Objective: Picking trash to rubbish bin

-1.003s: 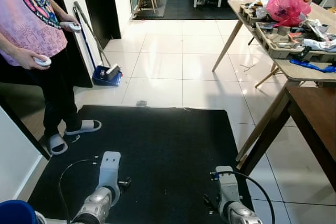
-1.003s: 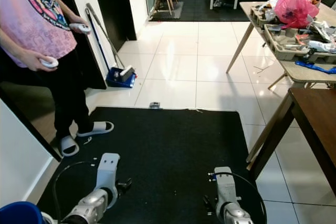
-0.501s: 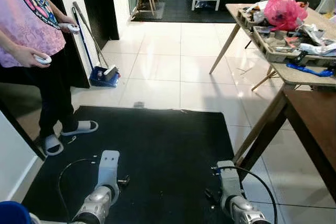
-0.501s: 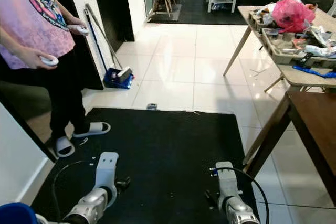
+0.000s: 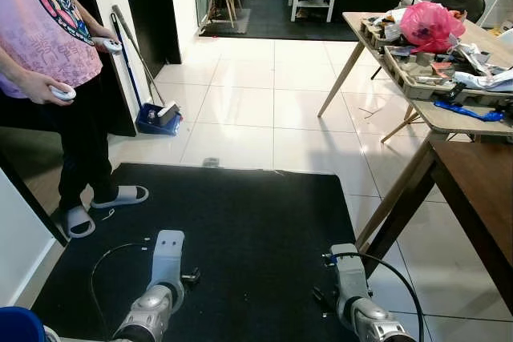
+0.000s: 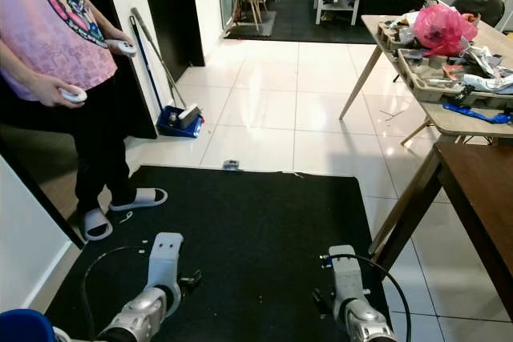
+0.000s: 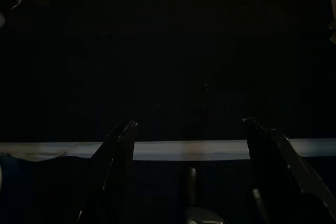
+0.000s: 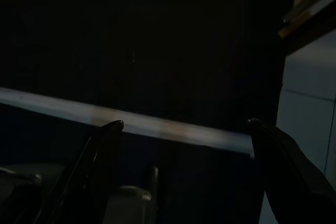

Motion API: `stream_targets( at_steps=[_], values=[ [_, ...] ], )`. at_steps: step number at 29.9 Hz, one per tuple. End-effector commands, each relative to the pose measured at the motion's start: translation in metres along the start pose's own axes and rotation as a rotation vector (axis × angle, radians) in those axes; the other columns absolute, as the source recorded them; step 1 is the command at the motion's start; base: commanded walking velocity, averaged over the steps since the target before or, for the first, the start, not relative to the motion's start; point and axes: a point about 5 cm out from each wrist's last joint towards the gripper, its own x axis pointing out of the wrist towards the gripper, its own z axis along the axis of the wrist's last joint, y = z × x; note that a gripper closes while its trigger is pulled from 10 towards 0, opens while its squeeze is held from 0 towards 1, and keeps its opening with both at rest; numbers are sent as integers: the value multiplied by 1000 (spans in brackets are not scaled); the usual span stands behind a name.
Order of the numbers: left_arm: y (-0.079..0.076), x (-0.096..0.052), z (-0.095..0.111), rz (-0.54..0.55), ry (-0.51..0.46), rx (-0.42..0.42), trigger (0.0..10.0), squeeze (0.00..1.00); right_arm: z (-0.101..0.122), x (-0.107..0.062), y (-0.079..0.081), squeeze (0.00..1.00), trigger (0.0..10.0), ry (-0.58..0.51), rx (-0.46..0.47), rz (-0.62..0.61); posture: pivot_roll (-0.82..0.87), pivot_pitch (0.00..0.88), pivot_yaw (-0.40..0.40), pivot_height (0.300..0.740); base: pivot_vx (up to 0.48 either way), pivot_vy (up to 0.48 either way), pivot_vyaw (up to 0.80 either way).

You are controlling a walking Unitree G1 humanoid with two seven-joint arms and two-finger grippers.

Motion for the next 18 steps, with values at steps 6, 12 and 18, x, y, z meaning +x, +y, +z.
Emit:
stream_targets(
  at_steps=[6,12,18],
  values=[
    [-2,-1,-6,-13,35,13,10000,0,-11,-1,5,0,10000,30,16,4,-95,53,22,740,0,0,0],
    [-1,0,-5,-14,37,19,10000,0,-12,-2,5,0,10000,27,13,6,-102,56,28,740,248,0,0],
    [-2,0,-6,-20,40,26,10000,0,-14,-3,4,0,10000,29,16,0,-109,60,35,740,313,0,0]
  ],
)
